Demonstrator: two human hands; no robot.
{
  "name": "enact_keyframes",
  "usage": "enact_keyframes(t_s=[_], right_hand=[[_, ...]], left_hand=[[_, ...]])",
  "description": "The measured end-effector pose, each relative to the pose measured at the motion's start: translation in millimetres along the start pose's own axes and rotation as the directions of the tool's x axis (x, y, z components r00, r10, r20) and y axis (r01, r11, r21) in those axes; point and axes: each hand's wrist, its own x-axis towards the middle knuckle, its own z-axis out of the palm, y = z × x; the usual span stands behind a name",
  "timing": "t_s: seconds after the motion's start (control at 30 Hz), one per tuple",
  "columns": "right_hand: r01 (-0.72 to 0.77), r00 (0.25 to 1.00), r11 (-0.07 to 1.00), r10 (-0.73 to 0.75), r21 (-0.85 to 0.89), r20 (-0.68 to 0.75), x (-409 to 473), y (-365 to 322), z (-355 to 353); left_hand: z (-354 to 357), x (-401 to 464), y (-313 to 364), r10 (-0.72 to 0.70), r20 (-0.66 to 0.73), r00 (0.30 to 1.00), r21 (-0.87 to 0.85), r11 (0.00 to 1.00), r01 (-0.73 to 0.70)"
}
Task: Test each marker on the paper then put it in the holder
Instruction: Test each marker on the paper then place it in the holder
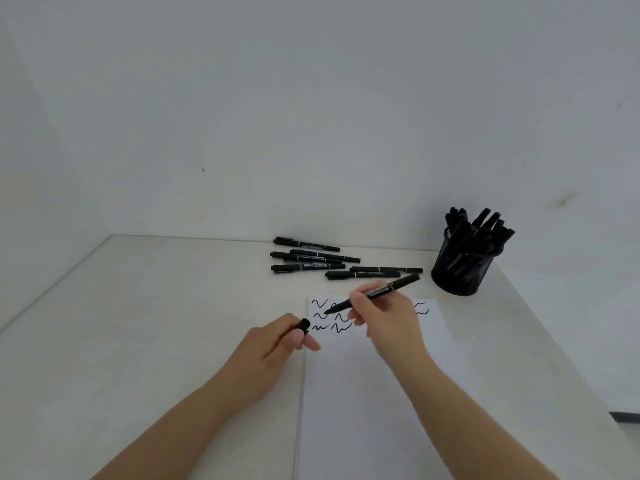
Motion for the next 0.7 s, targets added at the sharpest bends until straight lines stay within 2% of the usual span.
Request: enact_keyframes(t_s=[0.07, 0.13, 0.27, 0.47, 0.63, 0.7], right_hand=[[-0.042, 0.999, 0.999, 0.042, 0.013, 0.026, -3, 14, 12], [-0.043, 0.999, 0.999, 0.043, 0.0, -0.015, -5, 27, 12], [0.004, 0.999, 0.999, -0.006, -0.042, -0.031, -3, 35, 11], [0.117, 0.99, 0.974, -0.099, -0.192, 0.105, -4, 39, 17], [0.092, 0.996, 0.97, -0.089, -0.224, 0.023, -3, 44, 13], [0.134, 0.99, 0.962, -0.141, -0.239, -0.014, -4, 42, 10]], left_hand=[[4, -2, -2, 0.054, 0.111, 0.992, 0.149, 0.986, -0.07], [5, -4, -4, 0.073, 0.144, 0.987, 0.226, 0.968, -0.105], [5, -3, -3, 0.064, 0.127, 0.99, 0.216, 0.972, -0.09], [4, -1, -2, 0.034, 0.144, 0.989, 0.185, 0.981, -0.061], [3, -1, -2, 0.032, 0.146, 0.989, 0.171, 0.984, -0.057], [4, -2, -1, 0.024, 0.141, 0.99, 0.16, 0.986, -0.047]])
